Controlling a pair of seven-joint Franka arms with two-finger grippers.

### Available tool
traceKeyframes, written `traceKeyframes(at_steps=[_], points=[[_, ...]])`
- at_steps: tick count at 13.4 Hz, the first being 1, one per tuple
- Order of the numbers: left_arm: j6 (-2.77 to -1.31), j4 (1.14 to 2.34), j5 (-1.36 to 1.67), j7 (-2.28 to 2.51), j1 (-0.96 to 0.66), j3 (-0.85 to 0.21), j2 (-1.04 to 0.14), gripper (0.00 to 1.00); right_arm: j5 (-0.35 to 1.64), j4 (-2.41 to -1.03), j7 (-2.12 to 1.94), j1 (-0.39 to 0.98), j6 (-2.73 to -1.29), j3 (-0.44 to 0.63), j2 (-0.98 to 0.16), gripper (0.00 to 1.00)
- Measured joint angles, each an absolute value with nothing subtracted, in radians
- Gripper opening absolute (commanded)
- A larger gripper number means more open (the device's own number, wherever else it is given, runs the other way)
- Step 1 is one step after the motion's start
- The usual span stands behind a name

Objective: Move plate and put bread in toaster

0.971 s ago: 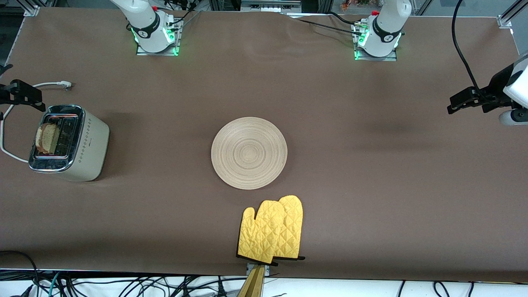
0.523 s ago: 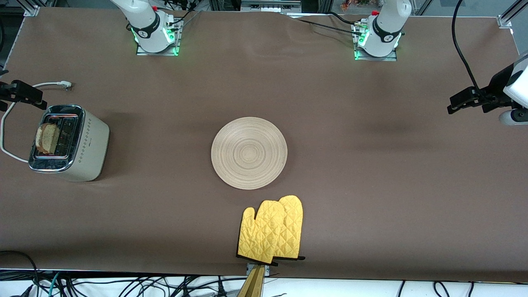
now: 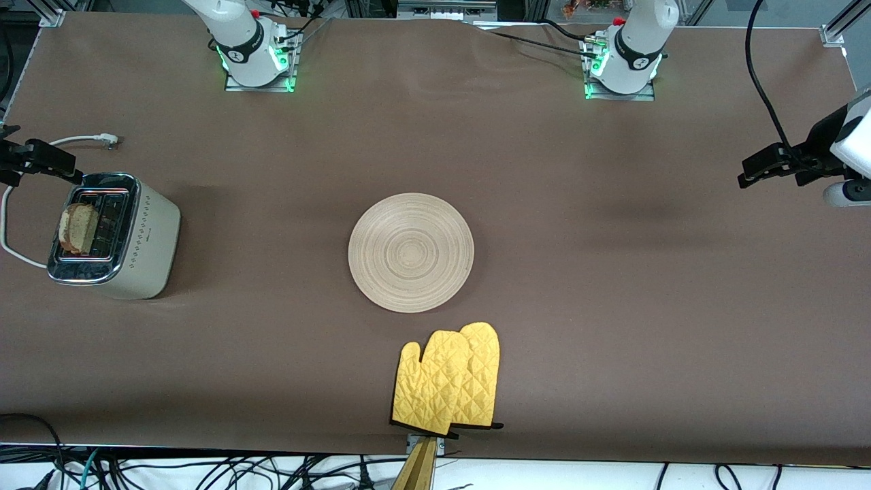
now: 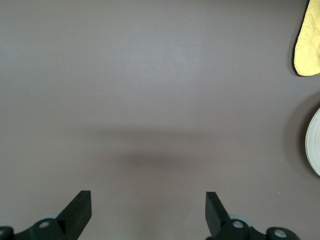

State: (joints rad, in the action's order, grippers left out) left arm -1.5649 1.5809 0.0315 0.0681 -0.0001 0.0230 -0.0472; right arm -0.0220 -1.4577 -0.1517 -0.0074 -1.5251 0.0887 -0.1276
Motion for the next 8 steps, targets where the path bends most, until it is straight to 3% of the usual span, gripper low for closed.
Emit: traceKeyframes(at_steps=[8], points=[[-1.565,1.581,0.032,0.068,0.0,0.023,-0.047,1.0,-0.022,-1.458,-0.071,-0.009,-1.525,0.083,-0.132,1.0]])
